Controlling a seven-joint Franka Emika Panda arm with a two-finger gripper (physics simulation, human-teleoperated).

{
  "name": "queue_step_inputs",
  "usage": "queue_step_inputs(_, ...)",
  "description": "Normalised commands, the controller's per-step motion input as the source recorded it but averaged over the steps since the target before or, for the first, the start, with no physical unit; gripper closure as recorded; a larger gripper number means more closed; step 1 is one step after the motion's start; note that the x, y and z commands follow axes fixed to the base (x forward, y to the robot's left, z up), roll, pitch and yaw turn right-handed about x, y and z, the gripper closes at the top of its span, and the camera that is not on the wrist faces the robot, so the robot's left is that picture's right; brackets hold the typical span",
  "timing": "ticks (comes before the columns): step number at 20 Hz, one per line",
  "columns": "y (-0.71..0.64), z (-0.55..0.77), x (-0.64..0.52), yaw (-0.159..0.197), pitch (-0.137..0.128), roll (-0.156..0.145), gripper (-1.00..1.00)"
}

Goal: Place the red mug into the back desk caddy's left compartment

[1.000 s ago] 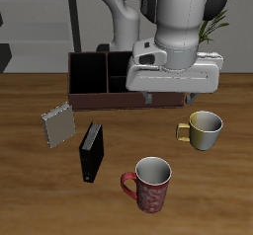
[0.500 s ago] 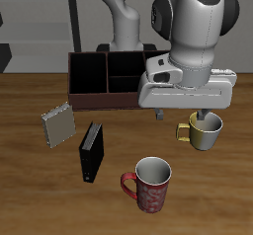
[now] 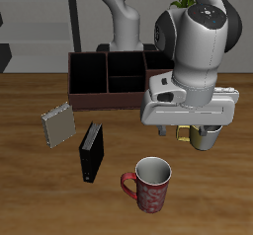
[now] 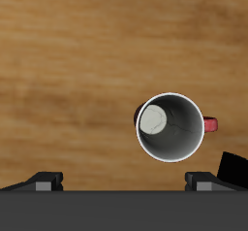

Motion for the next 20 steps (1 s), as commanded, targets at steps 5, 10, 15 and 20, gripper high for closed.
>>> queue_step_inputs(5, -0.01, -0.15, 0.08, 0.022, 0.006, 0.018, -1.0)
queue_step_inputs(10, -0.18, -0.14, 0.08, 0.015, -0.038, 0.023, -1.0)
queue_step_inputs(15, -0.13, -0.17, 0.05, -0.016, 0.014, 0.012, -1.0)
queue_step_inputs(20, -0.07, -0.15, 0.0, 0.007, -0.008, 0.032, -1.0)
